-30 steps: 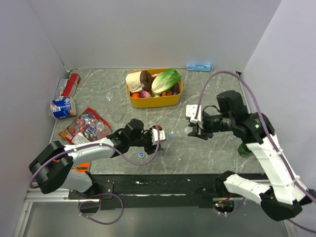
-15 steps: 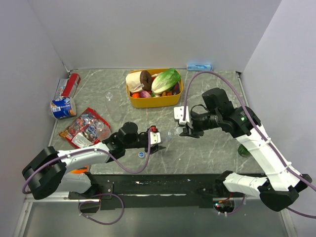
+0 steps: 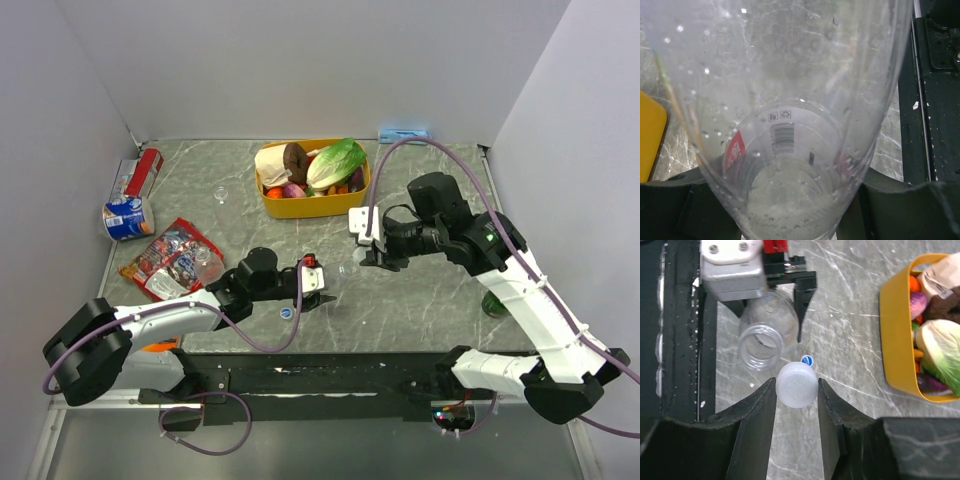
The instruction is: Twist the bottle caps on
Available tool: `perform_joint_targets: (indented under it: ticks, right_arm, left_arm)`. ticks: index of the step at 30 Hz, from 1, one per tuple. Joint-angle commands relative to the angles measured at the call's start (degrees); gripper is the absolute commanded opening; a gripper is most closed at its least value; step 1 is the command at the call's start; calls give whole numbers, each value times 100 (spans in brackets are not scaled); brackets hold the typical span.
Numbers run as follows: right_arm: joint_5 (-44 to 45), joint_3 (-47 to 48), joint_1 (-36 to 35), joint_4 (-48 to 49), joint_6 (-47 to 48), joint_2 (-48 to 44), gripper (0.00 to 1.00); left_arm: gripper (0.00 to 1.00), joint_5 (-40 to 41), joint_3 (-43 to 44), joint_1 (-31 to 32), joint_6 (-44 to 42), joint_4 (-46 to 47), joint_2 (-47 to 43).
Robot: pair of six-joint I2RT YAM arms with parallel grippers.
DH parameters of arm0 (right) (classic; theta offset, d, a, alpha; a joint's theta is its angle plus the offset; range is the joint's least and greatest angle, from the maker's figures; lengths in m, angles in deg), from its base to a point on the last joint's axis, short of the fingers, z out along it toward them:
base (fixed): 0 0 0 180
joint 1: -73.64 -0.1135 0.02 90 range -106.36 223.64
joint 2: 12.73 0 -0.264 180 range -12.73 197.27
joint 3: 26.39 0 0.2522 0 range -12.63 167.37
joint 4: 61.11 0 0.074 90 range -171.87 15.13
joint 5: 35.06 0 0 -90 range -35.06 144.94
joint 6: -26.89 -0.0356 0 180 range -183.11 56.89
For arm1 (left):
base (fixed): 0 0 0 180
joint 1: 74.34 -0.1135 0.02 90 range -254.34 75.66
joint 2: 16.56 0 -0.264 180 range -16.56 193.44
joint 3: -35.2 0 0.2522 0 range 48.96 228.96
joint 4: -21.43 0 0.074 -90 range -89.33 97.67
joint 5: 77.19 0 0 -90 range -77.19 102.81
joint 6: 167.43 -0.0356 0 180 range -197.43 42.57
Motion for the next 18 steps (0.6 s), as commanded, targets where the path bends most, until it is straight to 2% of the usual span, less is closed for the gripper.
perform_joint_targets:
  ticks: [1, 7, 12, 18]
  right_arm:
    - [61, 254, 133, 277, -298, -77, 35]
    - [-343, 614, 133, -48, -281, -41, 36]
    - [-765, 834, -7, -715, 280, 108, 38]
    - [-494, 607, -227, -691, 309, 135, 38]
  left_arm:
    - [1, -139, -13, 21, -50, 208, -106]
    - [1, -173, 75, 21, -42, 112, -27]
    - [1, -200, 145, 30, -24, 32, 8]
    - [1, -191, 172, 30, -68, 137, 0]
